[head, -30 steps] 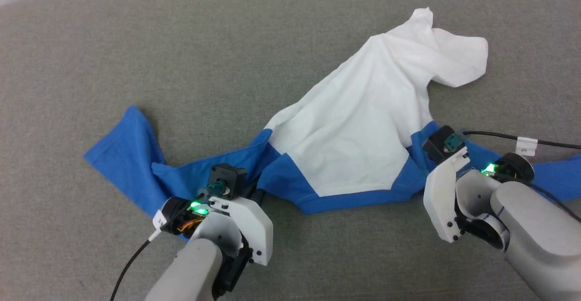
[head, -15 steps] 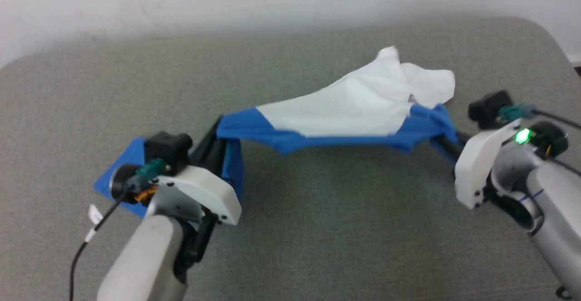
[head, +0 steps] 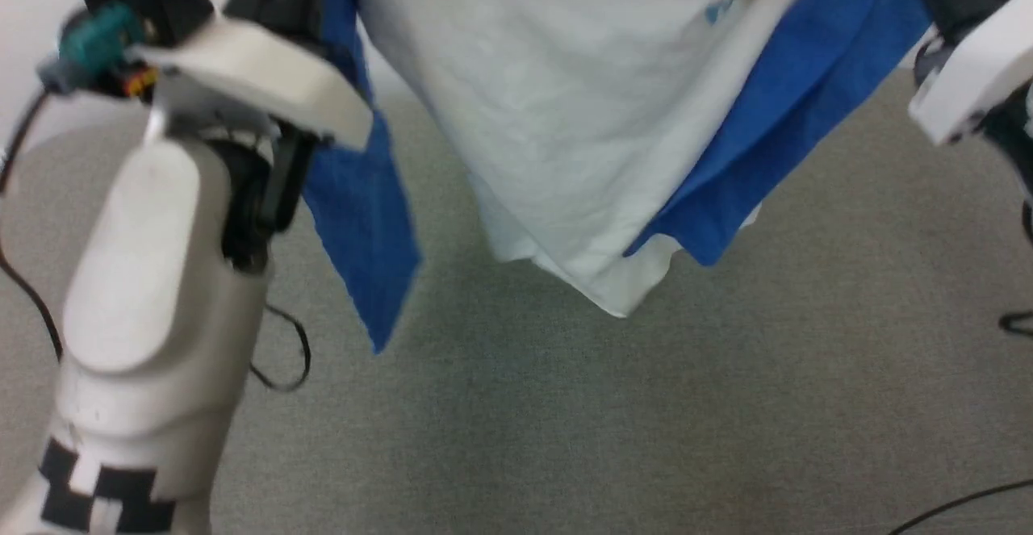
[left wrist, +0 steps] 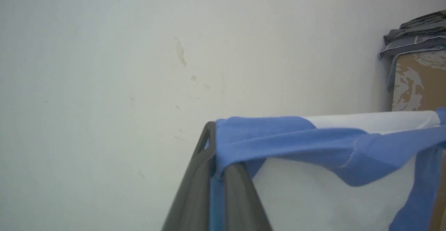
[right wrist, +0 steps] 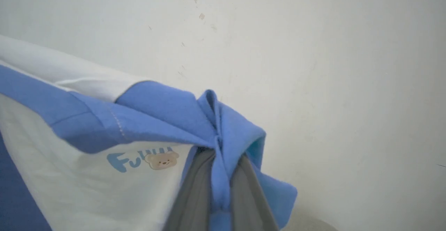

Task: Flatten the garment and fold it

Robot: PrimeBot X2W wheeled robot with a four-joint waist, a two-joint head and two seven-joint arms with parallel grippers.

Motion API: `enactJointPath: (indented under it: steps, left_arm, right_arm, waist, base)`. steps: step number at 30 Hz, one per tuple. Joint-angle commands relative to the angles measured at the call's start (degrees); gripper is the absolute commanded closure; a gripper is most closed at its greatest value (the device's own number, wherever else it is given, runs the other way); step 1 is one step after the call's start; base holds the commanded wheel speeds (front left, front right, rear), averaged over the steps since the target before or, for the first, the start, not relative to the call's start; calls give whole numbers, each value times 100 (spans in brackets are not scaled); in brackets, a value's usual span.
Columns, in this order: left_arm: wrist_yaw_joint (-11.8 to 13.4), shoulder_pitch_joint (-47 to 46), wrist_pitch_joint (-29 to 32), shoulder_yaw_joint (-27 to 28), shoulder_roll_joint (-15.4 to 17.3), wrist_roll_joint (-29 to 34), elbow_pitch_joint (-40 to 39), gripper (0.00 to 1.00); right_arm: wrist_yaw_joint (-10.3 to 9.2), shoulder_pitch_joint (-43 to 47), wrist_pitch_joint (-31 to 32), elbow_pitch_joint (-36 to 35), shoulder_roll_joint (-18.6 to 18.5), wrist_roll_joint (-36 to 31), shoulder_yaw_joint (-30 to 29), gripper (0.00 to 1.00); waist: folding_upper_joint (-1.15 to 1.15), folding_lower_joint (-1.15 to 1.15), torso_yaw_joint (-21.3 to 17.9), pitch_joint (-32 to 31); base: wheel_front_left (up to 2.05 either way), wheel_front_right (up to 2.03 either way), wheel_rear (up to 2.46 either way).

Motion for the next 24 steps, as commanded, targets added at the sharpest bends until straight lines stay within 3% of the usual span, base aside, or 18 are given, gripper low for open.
enactJointPath:
  steps: [1,10,17,24]
  left_arm:
    - [-35,-276,-23,81,35,-17,194,100]
    - [-233,-2591,-353,51,166,391,2135,100]
    - [-190,-4084,-761,110,310,636,3192,100]
    - [-182,-4847,-1192,97,268,705,3885,100]
  right_arm:
    - [-14,-203,7,75,38,-39,-126,100]
    - [-14,-2113,-510,1217,476,-281,-238,100]
    - [-14,-3642,-1633,2377,915,-616,-267,100]
    - [-14,-4531,-2587,3328,1204,-771,-88,100]
  waist:
    - [0,1,56,306]
    - [0,1,-82,1569]
    - [0,1,-346,2593]
    - [0,1,-417,3205]
  base:
    - [0,0,0]
    - [0,0,0]
    - [0,0,0]
    - [0,0,0]
